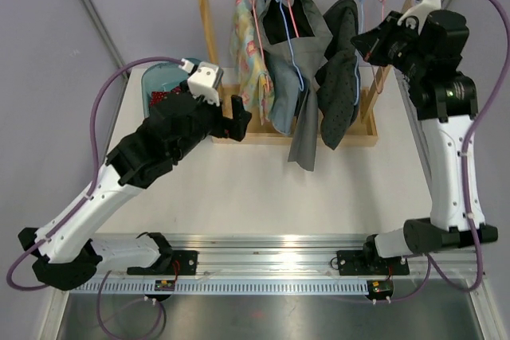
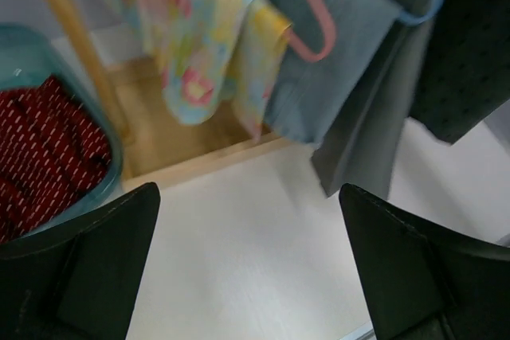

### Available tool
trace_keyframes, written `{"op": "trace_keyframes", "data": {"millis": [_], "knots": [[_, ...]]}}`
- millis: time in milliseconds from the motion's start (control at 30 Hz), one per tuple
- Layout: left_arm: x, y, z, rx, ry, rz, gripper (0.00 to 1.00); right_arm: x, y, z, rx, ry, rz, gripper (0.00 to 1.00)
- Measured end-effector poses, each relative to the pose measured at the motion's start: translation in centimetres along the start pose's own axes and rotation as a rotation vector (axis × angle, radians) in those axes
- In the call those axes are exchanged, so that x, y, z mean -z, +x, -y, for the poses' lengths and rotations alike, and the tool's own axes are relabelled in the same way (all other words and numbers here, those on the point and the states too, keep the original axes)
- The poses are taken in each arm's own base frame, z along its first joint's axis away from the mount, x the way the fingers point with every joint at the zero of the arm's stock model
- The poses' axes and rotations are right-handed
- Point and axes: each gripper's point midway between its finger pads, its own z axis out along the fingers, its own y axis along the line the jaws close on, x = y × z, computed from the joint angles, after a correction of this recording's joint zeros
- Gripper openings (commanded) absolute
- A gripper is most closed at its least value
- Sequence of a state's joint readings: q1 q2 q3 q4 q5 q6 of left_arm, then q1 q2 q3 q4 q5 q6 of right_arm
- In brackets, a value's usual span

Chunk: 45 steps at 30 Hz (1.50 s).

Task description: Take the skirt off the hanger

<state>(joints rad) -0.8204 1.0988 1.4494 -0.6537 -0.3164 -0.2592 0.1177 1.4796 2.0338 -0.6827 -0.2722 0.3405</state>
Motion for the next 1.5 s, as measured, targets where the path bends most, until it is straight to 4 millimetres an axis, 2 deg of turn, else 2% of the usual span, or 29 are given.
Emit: {"op": "trace_keyframes", "data": {"millis": [100,233,333,400,500,633,733,833,867,933,967,1033,1067,1133,1167,1400,1500], "knots": [[-0.7,-2.6,4.1,-0.041,0.122,0.066,0.99,4.3,0.2,-1.3,0.003,-0.018,0.026,0.00],[-2.6,-4.0,8.5,-0.077,0.259,0.106,0.99,10.0,0.2,-3.4,0.005,-0.049,0.074,0.00],[-4.4,-3.8,11.6,-0.088,0.352,0.115,0.99,13.7,-0.3,-5.1,0.003,-0.091,0.114,0.00],[-5.3,-2.9,14.1,-0.098,0.427,0.100,0.99,15.2,-0.2,-5.8,-0.004,-0.109,0.125,0.00],[-5.9,-1.4,17.5,-0.110,0.537,0.079,0.99,17.2,0.6,-6.5,-0.022,-0.131,0.128,0.00],[-5.5,-0.3,21.4,-0.120,0.667,0.077,0.99,18.3,2.0,-6.7,-0.050,-0.143,0.096,0.00],[-5.1,-0.1,23.2,-0.118,0.731,0.092,0.99,18.2,2.9,-6.4,-0.075,-0.132,0.056,0.00],[-5.1,-0.3,24.2,-0.110,0.767,0.102,0.99,18.2,3.3,-6.4,-0.092,-0.133,0.036,0.00],[-5.2,-0.4,24.5,-0.104,0.776,0.105,0.97,18.2,3.5,-6.5,-0.098,-0.138,0.030,0.00],[-5.6,-0.5,25.0,-0.093,0.787,0.108,0.85,18.2,3.6,-6.7,-0.109,-0.147,0.022,0.00],[-5.8,-0.5,25.2,-0.087,0.791,0.109,0.69,18.3,3.6,-6.9,-0.117,-0.155,0.018,0.00],[-6.2,-0.4,25.7,-0.079,0.801,0.104,0.57,18.4,3.6,-7.2,-0.130,-0.168,0.014,0.00],[-6.5,-0.2,26.0,-0.077,0.805,0.100,0.44,18.5,3.6,-7.3,-0.133,-0.171,0.015,0.00],[-6.9,0.2,26.3,-0.074,0.811,0.089,0.09,18.9,3.4,-7.8,-0.140,-0.186,0.015,0.00],[-7.0,0.3,26.4,-0.067,0.815,0.084,0.00,19.0,3.3,-7.9,-0.140,-0.191,0.017,0.00],[-6.8,0.1,26.5,-0.062,0.819,0.099,0.00,19.7,2.8,-8.4,-0.135,-0.201,0.031,0.00],[-6.2,1.8,25.5,-0.056,0.801,0.077,0.00,19.5,3.1,-8.0,-0.141,-0.183,0.017,0.00]]}}
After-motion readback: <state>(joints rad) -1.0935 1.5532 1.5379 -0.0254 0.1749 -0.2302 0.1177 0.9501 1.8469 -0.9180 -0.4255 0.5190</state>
